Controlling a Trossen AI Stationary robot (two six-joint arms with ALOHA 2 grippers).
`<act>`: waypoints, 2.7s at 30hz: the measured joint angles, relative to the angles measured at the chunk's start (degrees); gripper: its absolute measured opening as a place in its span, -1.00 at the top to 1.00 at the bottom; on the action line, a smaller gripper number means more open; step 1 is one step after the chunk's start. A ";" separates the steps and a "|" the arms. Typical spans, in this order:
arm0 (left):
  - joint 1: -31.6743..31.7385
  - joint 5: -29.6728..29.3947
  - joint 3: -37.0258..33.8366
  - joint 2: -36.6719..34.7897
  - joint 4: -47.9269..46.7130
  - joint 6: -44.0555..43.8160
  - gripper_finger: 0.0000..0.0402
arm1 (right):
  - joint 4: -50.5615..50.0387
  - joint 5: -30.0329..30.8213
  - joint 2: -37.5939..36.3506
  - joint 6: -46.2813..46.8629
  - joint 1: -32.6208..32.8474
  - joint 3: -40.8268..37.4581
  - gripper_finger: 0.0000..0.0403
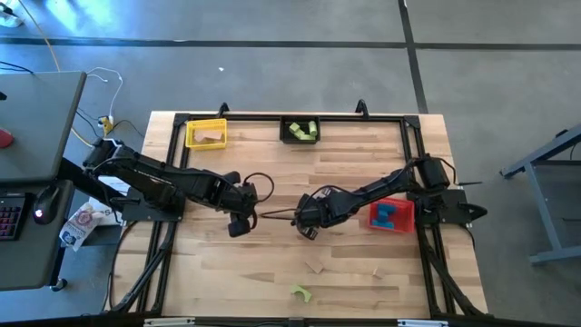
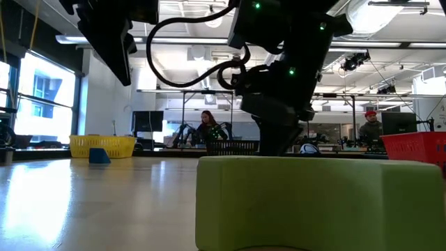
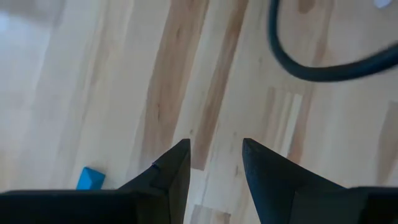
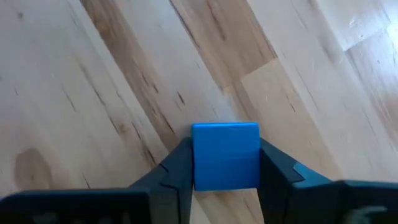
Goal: Sort & place blocks by color
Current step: Put the blue block into the red basket, then put the brown block into the yellow basket
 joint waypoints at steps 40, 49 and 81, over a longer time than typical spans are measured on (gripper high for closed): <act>0.02 3.70 0.00 -0.02 19.74 7.90 -0.13 | -55.20 5.25 -9.92 52.13 19.48 -0.07 0.49; 0.00 3.70 0.00 -0.02 19.80 8.02 -0.13 | -55.19 4.42 -9.89 54.69 22.09 -0.09 0.49; 0.00 3.66 0.00 -0.02 19.74 7.99 -0.13 | -55.25 -4.79 -9.89 58.75 26.20 -6.64 -0.18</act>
